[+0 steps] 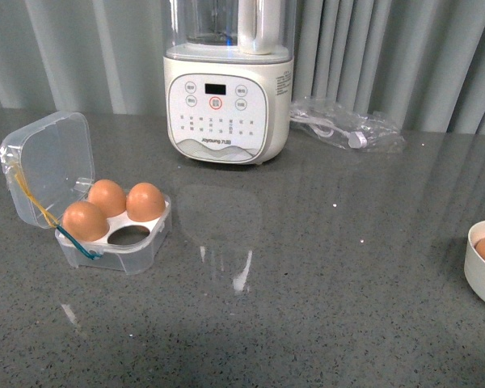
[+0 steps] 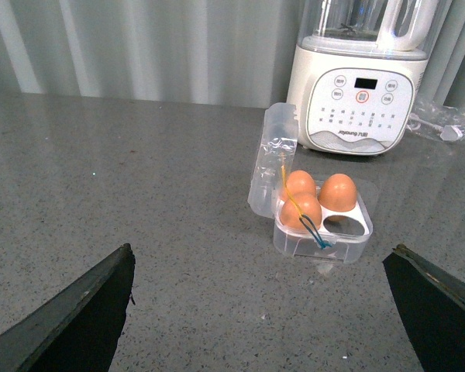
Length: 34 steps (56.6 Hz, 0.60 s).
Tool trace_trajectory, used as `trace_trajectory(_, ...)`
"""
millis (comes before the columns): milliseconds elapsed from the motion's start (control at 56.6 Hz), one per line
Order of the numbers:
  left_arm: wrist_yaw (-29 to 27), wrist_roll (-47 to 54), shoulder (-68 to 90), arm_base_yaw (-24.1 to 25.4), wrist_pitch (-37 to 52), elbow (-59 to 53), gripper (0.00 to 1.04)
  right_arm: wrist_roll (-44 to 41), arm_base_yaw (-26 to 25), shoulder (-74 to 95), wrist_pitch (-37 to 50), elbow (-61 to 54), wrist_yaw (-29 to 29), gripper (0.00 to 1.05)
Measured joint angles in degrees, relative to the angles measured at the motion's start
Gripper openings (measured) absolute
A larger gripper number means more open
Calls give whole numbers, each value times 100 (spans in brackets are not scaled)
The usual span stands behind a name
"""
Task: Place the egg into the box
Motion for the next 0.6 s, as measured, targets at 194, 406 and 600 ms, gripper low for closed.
trace_trajectory(194,0,0,0,0,0,0,98,2,0,2,0,0,0,97)
trace_trajectory(406,2,0,0,0,0,0,98,2,0,2,0,0,0,97)
trace_trajectory(600,2,0,0,0,0,0,98,2,0,2,0,0,0,97)
